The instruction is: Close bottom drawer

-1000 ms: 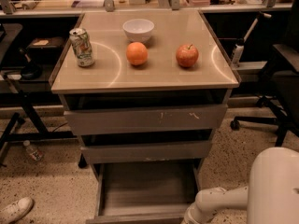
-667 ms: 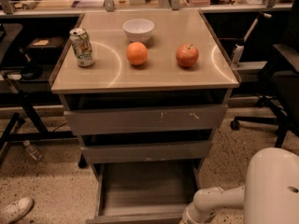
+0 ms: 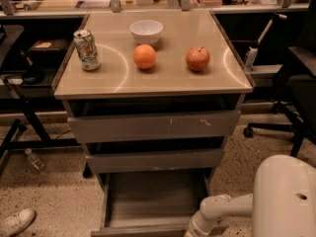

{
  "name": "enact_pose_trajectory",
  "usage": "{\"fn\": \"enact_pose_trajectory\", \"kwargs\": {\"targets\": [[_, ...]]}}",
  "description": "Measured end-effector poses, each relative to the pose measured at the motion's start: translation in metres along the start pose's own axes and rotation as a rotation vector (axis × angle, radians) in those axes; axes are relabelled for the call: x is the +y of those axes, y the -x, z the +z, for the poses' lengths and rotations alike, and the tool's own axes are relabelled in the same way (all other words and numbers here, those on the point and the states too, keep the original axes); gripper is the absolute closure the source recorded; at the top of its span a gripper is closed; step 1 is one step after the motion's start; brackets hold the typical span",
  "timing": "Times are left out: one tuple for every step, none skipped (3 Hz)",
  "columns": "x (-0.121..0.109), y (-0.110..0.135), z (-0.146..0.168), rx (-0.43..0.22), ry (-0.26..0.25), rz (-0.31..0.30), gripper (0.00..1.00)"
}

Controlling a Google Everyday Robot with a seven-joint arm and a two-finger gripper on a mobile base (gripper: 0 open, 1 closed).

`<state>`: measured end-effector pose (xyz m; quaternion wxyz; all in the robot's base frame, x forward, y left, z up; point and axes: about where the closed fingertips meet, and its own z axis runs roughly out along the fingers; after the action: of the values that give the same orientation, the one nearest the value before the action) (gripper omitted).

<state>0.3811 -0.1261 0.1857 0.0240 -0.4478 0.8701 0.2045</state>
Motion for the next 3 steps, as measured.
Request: {"fn": "enact_pose_trajectory", "kwargs": {"targets": [[0.0000,0.0000,0.0000,0.000,0.000,0.000,0.81],[0.0000,0.0000,0.0000,0.000,0.000,0.000,0.57],[0.0001,0.0000,0.0001,0.000,0.000,0.000,0.34]]}}
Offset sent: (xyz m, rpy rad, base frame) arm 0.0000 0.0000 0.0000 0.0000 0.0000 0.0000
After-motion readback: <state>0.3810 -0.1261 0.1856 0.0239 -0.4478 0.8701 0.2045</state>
